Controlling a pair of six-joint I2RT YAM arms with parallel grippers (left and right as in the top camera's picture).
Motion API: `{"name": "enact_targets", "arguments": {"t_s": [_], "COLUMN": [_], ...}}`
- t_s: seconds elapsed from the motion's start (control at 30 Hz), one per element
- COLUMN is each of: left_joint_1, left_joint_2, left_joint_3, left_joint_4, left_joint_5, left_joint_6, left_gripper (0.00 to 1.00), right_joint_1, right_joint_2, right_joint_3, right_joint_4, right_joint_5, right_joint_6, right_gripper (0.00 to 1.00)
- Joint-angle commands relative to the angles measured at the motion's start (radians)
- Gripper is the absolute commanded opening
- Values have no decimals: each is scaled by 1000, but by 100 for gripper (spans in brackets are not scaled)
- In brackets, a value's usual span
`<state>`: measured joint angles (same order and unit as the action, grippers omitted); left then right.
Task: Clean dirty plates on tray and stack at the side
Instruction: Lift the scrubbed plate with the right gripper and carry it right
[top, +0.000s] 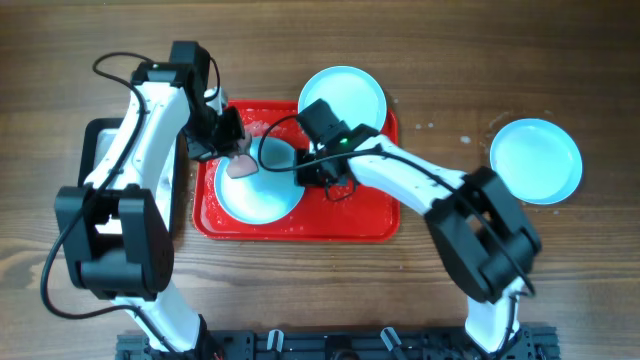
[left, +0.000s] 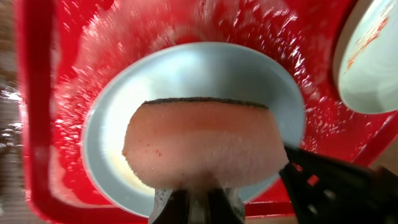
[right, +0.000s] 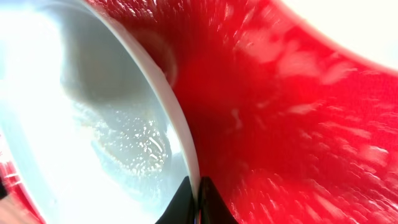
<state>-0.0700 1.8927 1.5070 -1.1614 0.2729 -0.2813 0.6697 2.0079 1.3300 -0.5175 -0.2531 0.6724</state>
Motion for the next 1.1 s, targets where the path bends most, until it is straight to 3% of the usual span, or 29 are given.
{"name": "enact_targets", "arguments": {"t_s": [0.0, 0.2, 0.37, 0.5, 0.6, 0.83, 1.0, 1.07], "left_joint_1": [2, 2, 2, -6, -27, -61, -61, -61], "left_joint_2": [-85, -100, -100, -100, -99, -99, -99, -99], "left_joint_3": [41, 41, 41, 41, 41, 40, 40, 40], "left_joint_4": [-6, -21, -21, -21, -17, -10, 0, 6], "left_joint_5": [-90, -163, -163, -163, -163, -163, -163, -163], "left_joint_6": [8, -19, -19, -21, -21, -21, -21, -21], "left_gripper": [4, 4, 4, 4, 4, 4, 4, 4], "right_joint_1": [-34, -106, -308, -484, -707, -1106, -1187, -1164], "right_joint_2": [-176, -497, -684, -712, -712, -701, -695, -697], "right_joint_3": [-3, -3, -3, -3, -3, -3, -21, -23], "right_joint_4": [-50, -244, -407, -509, -565, -547, -539, -529], "right_joint_5": [35, 193, 206, 224, 223, 201, 245, 175], "right_joint_6": [-44, -41, -71, -71, -128, -217, -262, -363], "right_gripper": [4, 4, 4, 4, 4, 4, 4, 4]}}
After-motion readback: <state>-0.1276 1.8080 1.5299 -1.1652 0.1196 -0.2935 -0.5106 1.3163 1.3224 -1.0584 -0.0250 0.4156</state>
